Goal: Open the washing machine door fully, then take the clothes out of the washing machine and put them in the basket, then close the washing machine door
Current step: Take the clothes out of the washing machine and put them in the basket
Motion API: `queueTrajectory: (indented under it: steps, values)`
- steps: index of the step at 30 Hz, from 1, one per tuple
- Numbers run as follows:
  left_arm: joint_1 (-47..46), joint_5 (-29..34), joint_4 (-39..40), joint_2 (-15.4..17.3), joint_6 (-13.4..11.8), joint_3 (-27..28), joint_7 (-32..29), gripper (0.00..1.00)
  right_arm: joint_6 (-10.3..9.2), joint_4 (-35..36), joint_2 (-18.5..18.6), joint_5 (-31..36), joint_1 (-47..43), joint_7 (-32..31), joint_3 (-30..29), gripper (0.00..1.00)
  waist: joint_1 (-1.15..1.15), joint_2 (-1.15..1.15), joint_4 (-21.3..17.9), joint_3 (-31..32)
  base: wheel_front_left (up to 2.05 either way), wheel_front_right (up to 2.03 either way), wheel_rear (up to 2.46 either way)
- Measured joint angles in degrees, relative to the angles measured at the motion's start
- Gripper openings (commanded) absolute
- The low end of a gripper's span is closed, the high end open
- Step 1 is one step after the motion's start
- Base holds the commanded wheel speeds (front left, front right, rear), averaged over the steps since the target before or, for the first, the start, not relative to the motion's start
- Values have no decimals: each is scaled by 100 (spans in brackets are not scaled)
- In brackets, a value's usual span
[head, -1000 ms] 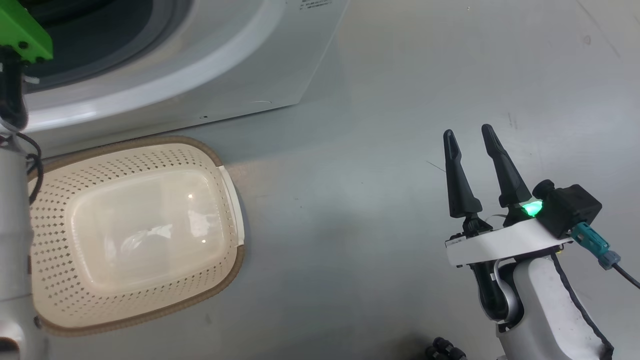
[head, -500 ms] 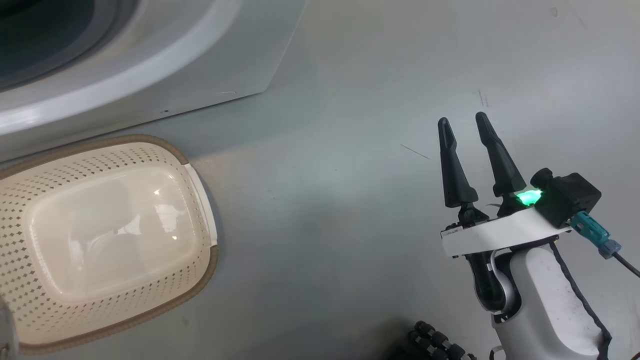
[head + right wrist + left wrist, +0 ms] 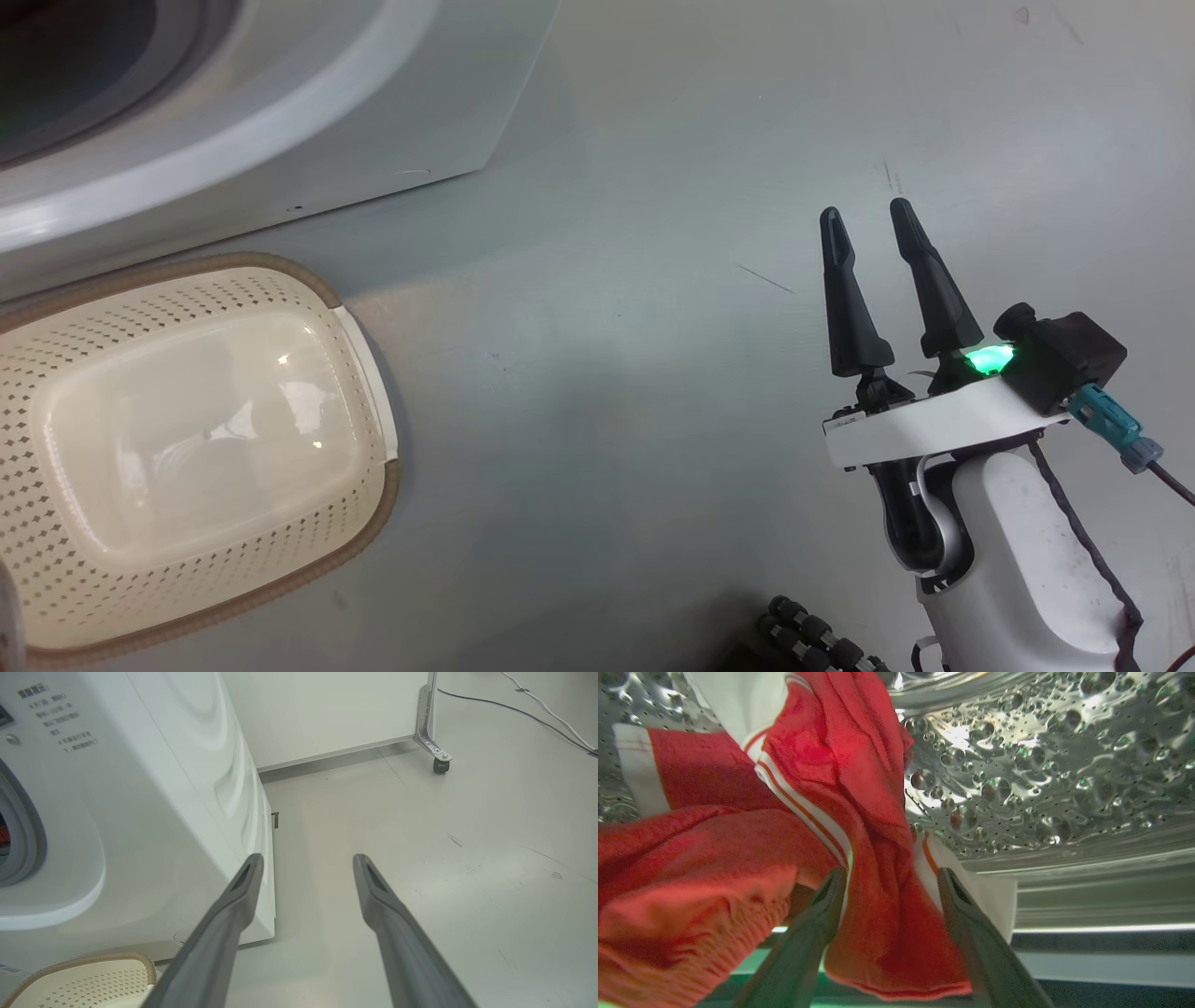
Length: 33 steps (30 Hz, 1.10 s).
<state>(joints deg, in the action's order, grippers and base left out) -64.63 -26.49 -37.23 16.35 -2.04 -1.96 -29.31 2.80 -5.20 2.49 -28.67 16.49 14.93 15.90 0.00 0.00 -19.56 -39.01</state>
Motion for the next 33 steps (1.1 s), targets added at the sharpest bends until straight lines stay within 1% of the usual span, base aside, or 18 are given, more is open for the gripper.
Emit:
queueTrajectory:
  steps: [6, 11, 12, 13, 14, 15, 16, 19, 25, 27, 33]
  values:
    - [-32, -74, -281, 0, 83, -64, -446, 100, 0, -27, 0, -4, 19, 1, 1, 100, 0, 0, -9, 0, 0, 0, 0]
    - [-164, -76, -410, 25, 83, -79, -662, 100, 0, -38, 0, -5, 58, 0, -1, 100, 0, 0, -19, 7, 0, 0, 0]
    - [-186, -76, -435, 34, 83, -96, -721, 90, 0, -38, 0, -5, 63, 1, -1, 100, 0, 0, -21, 9, 0, 0, 0]
    - [-213, -76, -460, 45, 83, -96, -764, 71, -1, -38, 0, -5, 64, 1, -1, 100, 0, 0, -23, 10, 0, 0, 0]
    - [-231, -76, -477, 48, 83, -94, -798, 45, -1, -40, -1, -5, 64, 1, -2, 100, 0, 0, -25, 11, 0, 0, 0]
    - [-236, -76, -480, 51, 83, -98, -802, 26, -1, -40, -1, -5, 64, 1, -3, 100, 0, 0, -27, 12, 0, 0, 0]
    - [-238, -76, -489, 52, 83, -100, -810, 0, -1, -40, 0, -5, 64, 1, -4, 100, 0, 0, -29, 14, 0, 0, 0]
    - [-261, -76, -502, 55, 83, -109, -842, 0, -44, -41, 0, -5, 65, 1, -5, 100, 0, 0, -33, 18, 0, 0, 0]
    - [-275, -75, -538, 60, 91, -115, -794, 0, -44, -52, 0, -3, 66, 1, -4, 100, 0, 0, -25, 35, 0, 0, 0]
    - [-275, -74, -538, 62, 130, -120, -728, 0, -44, -56, 0, 1, 67, 0, -4, 100, 0, 0, -16, 38, 0, 0, 0]
    - [-275, -25, -510, 84, 137, -134, -374, 0, -44, -68, 0, 3, 91, 1, -25, 100, 0, 0, 16, 54, 0, 0, 0]
